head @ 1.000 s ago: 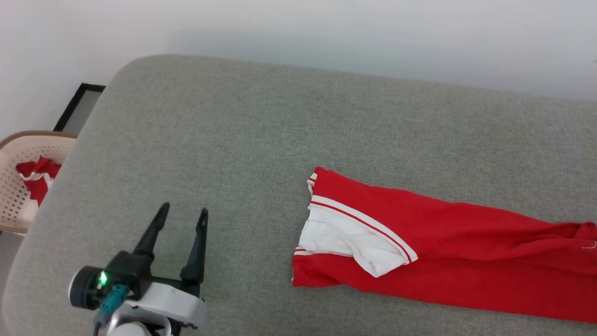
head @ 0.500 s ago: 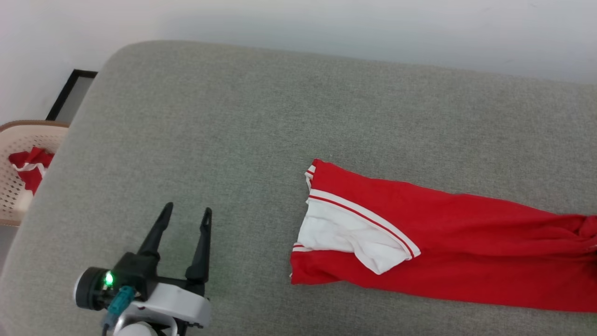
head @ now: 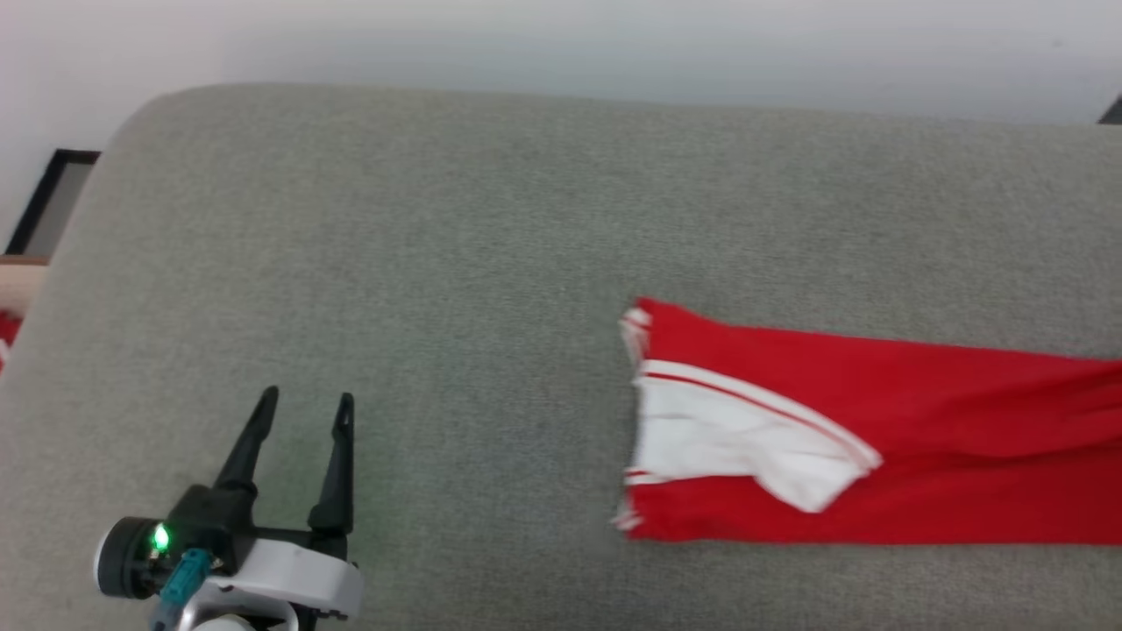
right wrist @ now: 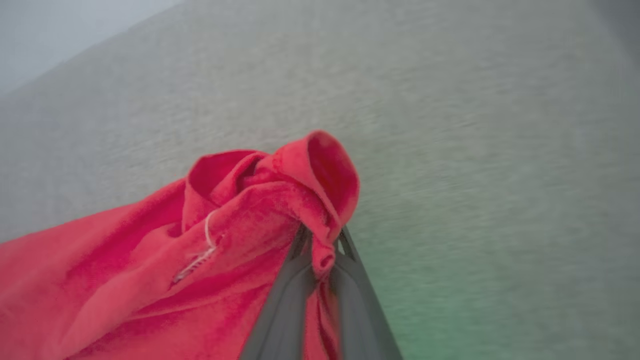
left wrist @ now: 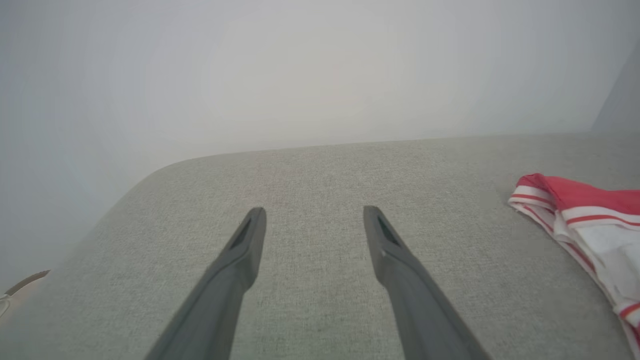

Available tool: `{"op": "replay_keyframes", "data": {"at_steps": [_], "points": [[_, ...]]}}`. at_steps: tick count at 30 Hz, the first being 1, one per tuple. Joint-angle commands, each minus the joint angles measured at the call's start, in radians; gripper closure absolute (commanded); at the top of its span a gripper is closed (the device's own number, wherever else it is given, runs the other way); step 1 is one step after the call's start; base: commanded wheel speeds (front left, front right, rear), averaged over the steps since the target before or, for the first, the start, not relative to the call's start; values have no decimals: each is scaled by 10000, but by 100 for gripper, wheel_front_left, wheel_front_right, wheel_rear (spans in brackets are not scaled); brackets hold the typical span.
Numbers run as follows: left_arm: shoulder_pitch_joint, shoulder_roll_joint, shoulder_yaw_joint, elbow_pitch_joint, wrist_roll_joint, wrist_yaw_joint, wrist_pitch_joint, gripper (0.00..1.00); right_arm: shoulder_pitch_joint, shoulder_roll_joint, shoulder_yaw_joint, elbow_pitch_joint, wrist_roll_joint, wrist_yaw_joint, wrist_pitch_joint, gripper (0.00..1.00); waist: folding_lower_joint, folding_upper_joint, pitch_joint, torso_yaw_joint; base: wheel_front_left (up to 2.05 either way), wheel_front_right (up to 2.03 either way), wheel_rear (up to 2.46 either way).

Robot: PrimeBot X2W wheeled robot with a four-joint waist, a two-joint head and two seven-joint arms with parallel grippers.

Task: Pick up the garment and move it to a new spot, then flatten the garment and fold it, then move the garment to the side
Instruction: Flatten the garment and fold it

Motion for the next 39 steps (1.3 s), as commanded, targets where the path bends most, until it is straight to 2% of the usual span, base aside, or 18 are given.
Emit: {"op": "replay_keyframes", "data": {"at_steps": [1,4,5,10,14,24,29,34,39], "points": [[100,-55,119,-75,111,-53,6,0,-139,-414,-322,255,-174,-20,-154,100,0,0,135,-306,0,0,0],[92,-98,224,-133,156,-68,7,0,-270,-1170,-593,690,-646,-20,-406,100,0,0,264,-438,0,0,0],[65,-118,249,-136,169,-74,6,0,-364,-1249,-702,801,-705,-20,-470,100,0,0,309,-475,0,0,0],[-17,-148,324,-117,184,-92,6,0,-588,-1311,-1093,657,-638,-18,-345,100,0,0,370,-576,0,0,0],[-33,-214,342,-56,165,-124,6,0,-421,-1337,-807,-234,-1322,-18,-329,100,0,0,307,-584,0,0,0],[310,-508,266,149,88,-163,6,0,577,-29,-332,-4934,-1897,-18,1366,100,0,0,-168,-334,0,0,0],[340,-695,131,229,11,-154,7,0,896,1032,-137,-6698,-2467,-17,2362,100,0,0,-326,-19,0,0,0],[377,-771,-11,317,-104,-161,6,0,929,1996,-2,-7575,-3085,-17,3216,100,0,0,-421,376,0,0,0],[365,-834,-229,291,-211,-165,6,0,891,2690,60,-7693,-3648,-18,3707,100,0,0,-369,734,0,0,0]]}}
